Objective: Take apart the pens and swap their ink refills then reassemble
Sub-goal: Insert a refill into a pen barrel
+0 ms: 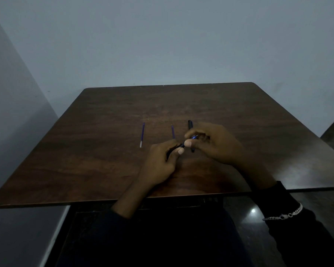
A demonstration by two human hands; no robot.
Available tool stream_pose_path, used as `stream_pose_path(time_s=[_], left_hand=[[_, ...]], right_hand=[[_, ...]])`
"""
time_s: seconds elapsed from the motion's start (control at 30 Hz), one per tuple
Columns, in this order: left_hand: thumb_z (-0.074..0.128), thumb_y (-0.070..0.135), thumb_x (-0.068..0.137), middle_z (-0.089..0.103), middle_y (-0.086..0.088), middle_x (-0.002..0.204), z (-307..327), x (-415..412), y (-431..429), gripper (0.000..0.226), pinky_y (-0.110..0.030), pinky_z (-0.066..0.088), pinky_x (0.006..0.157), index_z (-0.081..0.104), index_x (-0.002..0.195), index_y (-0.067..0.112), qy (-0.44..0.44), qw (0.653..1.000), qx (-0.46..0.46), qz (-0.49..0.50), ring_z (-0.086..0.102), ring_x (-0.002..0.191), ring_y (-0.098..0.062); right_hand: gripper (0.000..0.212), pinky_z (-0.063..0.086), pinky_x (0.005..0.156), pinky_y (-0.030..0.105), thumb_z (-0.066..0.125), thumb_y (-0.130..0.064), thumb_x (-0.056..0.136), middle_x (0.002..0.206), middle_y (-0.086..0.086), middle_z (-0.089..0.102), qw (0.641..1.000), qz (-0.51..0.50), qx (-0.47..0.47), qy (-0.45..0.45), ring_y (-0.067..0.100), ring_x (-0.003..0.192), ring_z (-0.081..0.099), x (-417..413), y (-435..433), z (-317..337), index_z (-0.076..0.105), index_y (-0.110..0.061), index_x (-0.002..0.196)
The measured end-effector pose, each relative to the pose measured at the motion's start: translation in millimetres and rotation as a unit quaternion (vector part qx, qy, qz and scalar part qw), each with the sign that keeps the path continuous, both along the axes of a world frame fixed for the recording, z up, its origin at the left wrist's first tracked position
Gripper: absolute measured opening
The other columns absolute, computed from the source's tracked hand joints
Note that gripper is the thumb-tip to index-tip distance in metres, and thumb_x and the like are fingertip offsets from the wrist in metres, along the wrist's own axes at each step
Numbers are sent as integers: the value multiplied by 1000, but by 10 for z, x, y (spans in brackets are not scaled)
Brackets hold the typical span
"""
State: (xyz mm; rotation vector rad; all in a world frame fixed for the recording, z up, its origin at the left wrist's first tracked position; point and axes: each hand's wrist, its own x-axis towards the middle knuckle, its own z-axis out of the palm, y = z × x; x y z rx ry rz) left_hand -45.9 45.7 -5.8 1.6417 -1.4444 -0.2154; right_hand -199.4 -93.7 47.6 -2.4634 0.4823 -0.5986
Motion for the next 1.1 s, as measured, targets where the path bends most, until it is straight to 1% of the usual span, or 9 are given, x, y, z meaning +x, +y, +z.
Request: stream_pose_path(time_s=[0.13,0.27,0.43,0.57,0.67,0.73,0.8,0.93,1.1], left_hand=[[57,25,107,59,-9,68,5,-13,-7,33,-32,42,61,60,79,9,14,1000,14,10,55,64,-20],[58,24,107,57,-9,67,13,-19,1,33,-29,39,60,59,78,8,18,1000,11,20,53,62,-18],[58,23,106,60,-13,67,43,-41,24,30,-33,42,61,61,81,7,27,999,12,26,56,63,-23],[58,21,106,60,-15,68,56,-45,30,29,-37,44,64,62,82,6,26,999,11,23,56,64,-25],[58,23,107,61,-13,69,45,-38,24,29,-37,45,65,62,83,7,28,999,15,26,57,64,-23],[58,24,107,61,-13,68,38,-36,20,30,-39,45,65,62,82,7,27,999,15,26,57,63,-23],[58,24,107,61,-12,68,34,-31,20,31,-41,46,65,61,82,7,25,999,16,26,57,63,-23],[57,25,107,61,-10,66,34,-32,22,32,-40,45,62,60,80,8,29,999,7,20,57,61,-22],[57,25,107,60,-9,66,29,-25,16,32,-37,44,63,60,79,10,28,999,11,23,56,61,-19]], right_hand=[[23,40,64,17,63,-40,99,90,-5,68,984,-175,29,-21,5,79,62,-100,-296,95,72,-19,105],[42,38,54,22,71,-38,94,88,21,74,951,-283,55,117,20,67,63,-80,-695,187,70,3,83],[33,64,76,43,87,-17,81,87,22,75,917,-269,182,233,28,71,72,119,-869,200,71,10,92],[25,64,80,45,82,-6,84,96,25,75,909,-273,171,266,31,80,76,241,-871,165,70,11,97],[17,65,75,43,79,-5,84,90,23,76,917,-258,143,268,28,70,76,208,-836,199,72,9,89],[5,65,68,36,75,-2,85,86,16,76,938,-238,137,211,16,59,74,156,-788,200,72,2,85],[14,64,62,27,71,2,87,90,16,74,953,-196,219,74,14,62,75,115,-674,183,71,-2,100],[30,63,69,29,70,2,92,99,19,77,893,-82,400,-191,32,88,79,41,-360,112,66,-5,121],[27,62,69,28,69,4,92,93,13,79,857,-63,425,-283,33,91,79,27,-110,-25,65,-8,116]])
